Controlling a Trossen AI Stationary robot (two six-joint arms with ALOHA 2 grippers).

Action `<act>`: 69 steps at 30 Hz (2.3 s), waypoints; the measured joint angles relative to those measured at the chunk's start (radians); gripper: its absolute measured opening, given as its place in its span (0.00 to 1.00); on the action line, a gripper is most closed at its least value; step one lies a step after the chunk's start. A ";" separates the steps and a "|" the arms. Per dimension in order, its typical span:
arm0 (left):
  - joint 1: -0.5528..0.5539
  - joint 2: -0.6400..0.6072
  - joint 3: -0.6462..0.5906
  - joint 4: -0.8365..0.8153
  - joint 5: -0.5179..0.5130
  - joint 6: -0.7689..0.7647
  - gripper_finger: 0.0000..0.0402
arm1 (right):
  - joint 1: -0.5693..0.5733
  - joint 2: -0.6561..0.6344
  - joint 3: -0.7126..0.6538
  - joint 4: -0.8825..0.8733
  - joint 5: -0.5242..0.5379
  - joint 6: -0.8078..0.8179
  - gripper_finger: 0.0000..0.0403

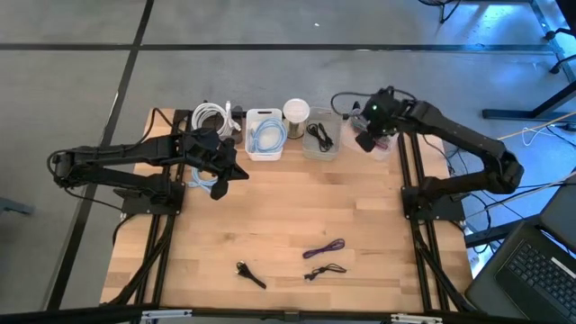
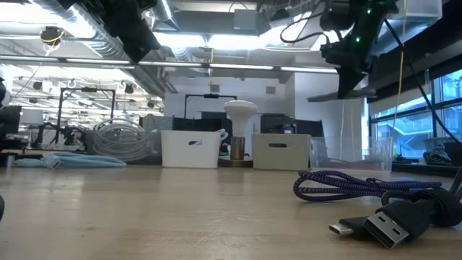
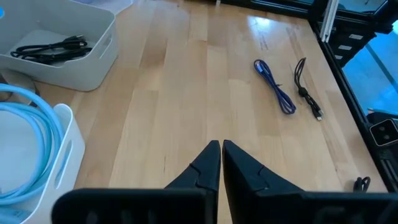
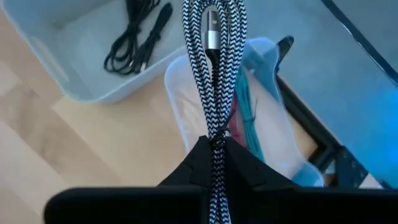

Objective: Pick & Place USB Port
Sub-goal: Put the black and white charger cable into the transparent bin, then put the black charger cable into the gray bin

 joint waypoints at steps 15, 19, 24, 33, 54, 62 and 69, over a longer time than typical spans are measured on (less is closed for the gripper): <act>0.000 0.000 0.000 0.000 0.000 0.000 0.02 | -0.305 0.049 -0.043 0.126 -0.193 -0.266 0.04; 0.000 0.000 0.000 0.000 0.000 0.000 0.02 | -0.328 0.093 -0.057 0.126 -0.206 -0.328 0.04; 0.000 0.000 0.000 0.000 0.000 0.000 0.03 | -0.330 0.122 -0.075 0.137 -0.207 -0.396 0.04; 0.000 0.000 0.000 0.000 0.000 0.000 0.02 | -0.342 0.123 -0.221 0.285 -0.251 -0.433 0.04; 0.000 0.000 0.000 0.000 0.000 0.000 0.03 | -0.397 0.123 -0.436 0.583 -0.310 -0.423 0.18; 0.000 0.000 0.000 0.000 0.000 0.000 0.02 | -0.397 0.123 -0.436 0.643 -0.294 -0.375 0.42; 0.000 0.000 0.000 0.000 0.000 0.000 0.03 | -0.380 0.067 -0.377 0.622 -0.289 -0.345 0.42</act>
